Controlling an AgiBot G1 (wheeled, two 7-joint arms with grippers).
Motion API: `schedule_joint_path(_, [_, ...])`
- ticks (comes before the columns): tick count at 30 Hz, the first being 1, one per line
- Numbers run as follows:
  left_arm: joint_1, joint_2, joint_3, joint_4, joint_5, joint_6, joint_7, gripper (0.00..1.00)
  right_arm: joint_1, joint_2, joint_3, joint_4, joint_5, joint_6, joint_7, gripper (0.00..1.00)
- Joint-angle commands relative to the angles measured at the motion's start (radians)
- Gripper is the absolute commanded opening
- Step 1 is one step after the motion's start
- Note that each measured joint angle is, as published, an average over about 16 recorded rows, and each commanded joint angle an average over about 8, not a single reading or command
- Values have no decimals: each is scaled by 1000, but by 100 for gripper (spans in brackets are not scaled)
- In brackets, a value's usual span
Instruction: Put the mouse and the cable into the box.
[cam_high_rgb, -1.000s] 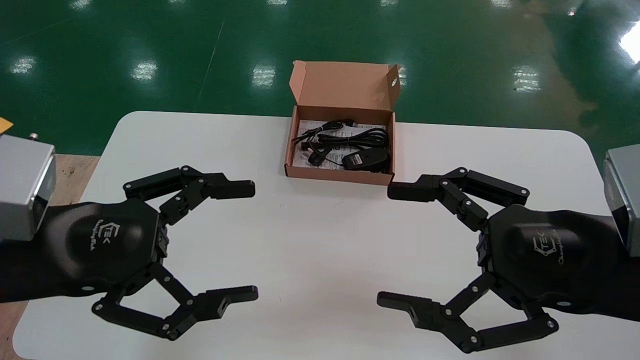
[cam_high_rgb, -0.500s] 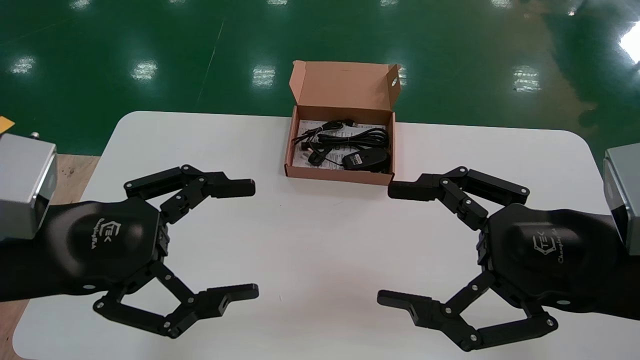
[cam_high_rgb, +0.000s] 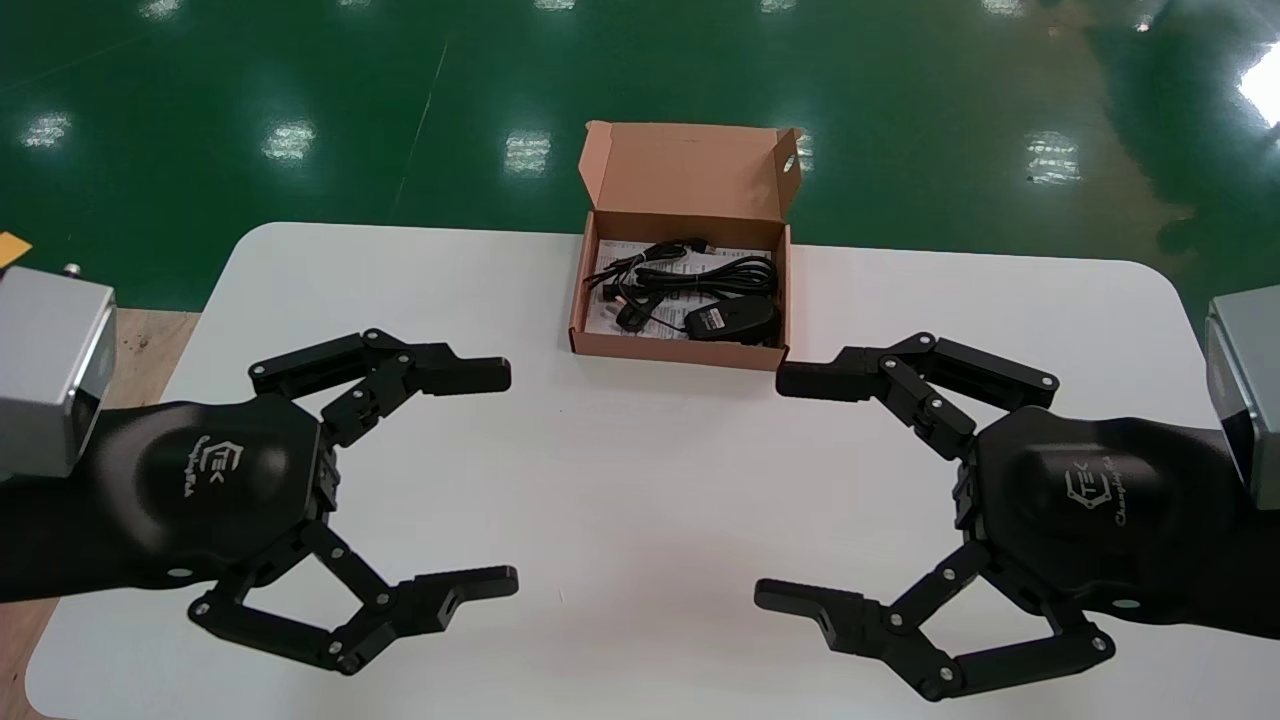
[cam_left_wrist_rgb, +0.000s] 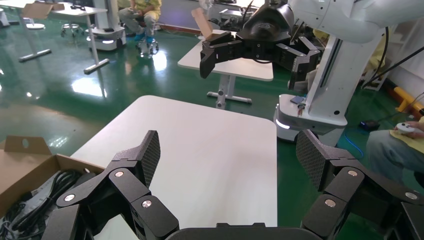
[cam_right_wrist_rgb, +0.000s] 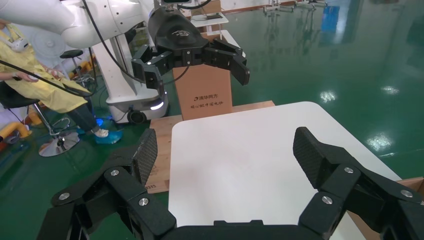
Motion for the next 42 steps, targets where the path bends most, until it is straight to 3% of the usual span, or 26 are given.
schedule_joint_path(1, [0, 0, 0, 0, 0, 0, 0, 100, 0, 0, 0, 0, 0, 0, 0, 100])
schedule_joint_path(42, [0, 0, 0, 1, 0, 0, 0, 100, 1, 0, 0, -1, 0, 0, 0, 100])
